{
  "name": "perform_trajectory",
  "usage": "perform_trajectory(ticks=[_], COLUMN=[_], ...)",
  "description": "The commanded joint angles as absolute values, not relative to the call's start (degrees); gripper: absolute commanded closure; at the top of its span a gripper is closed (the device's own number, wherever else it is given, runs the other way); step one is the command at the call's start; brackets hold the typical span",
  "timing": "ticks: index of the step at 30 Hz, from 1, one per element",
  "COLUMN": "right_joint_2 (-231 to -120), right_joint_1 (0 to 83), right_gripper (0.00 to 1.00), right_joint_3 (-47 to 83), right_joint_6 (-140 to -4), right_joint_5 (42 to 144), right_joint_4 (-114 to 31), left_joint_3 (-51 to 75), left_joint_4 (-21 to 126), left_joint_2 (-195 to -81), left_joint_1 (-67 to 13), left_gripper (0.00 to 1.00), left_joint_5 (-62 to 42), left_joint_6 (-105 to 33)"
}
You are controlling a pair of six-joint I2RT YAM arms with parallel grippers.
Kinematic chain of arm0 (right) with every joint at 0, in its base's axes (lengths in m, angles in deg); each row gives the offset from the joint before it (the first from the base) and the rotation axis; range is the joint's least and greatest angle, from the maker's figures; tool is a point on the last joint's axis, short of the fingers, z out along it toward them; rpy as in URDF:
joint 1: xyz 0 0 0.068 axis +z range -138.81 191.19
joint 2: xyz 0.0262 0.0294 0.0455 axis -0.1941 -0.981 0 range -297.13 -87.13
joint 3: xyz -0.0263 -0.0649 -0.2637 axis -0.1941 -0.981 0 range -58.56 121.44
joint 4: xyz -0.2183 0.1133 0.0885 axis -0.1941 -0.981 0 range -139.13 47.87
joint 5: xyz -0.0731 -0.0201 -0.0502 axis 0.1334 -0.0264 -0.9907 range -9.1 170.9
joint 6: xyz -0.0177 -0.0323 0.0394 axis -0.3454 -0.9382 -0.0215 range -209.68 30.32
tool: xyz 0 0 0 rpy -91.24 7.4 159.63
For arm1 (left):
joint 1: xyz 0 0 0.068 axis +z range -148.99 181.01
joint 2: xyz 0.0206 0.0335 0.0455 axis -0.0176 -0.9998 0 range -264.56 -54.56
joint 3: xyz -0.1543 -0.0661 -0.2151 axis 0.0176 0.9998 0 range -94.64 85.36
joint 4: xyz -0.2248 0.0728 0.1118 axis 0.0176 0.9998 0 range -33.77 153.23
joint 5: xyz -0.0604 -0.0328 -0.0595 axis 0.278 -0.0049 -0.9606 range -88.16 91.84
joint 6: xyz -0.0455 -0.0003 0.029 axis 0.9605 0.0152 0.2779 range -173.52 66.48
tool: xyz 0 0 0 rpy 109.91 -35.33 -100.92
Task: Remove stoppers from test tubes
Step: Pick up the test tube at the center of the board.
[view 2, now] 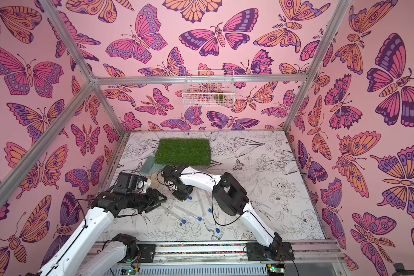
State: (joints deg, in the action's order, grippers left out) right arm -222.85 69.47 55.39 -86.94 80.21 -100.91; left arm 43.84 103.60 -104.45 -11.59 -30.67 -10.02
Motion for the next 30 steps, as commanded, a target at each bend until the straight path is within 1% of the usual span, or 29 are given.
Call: perform_trajectory(ticks=[1,7,14,21,30], right_joint_2=[-224.01,-222.04,-219.08,-212.96,-202.85], right_joint_1=[70.64,70.87,70.55,68.9,66.54], right_gripper=[0.77,0.82,0.83,0.84,0.84], right_joint_3=[54.94,53.0,50.72,45.3,33.23], right_joint_6=[-86.35,-86.21,-84.05,-79.67,-72.9], right_joint_5=[79.92,80.18,81.44,86.06,94.17], right_joint_4=[-99.79,-98.47,-96.93,-93.11,-85.49], left_joint_3=[44.57,45.05,45.2,45.05,44.84], left_joint_4=[105.09,105.12,104.99,104.39,100.86], left_joint_2=[-103.68,-102.65,-101.81,-101.58,-103.79], left_joint_1=[-10.99,-10.77,-10.35,-10.16,-10.14], left_gripper=[0.51,0.51,0.5,0.5,0.5], left_joint_5=[-30.2,-30.2,-30.3,-29.82,-31.23], left_joint_6=[-11.11,-10.46,-9.5,-9.31,-8.7])
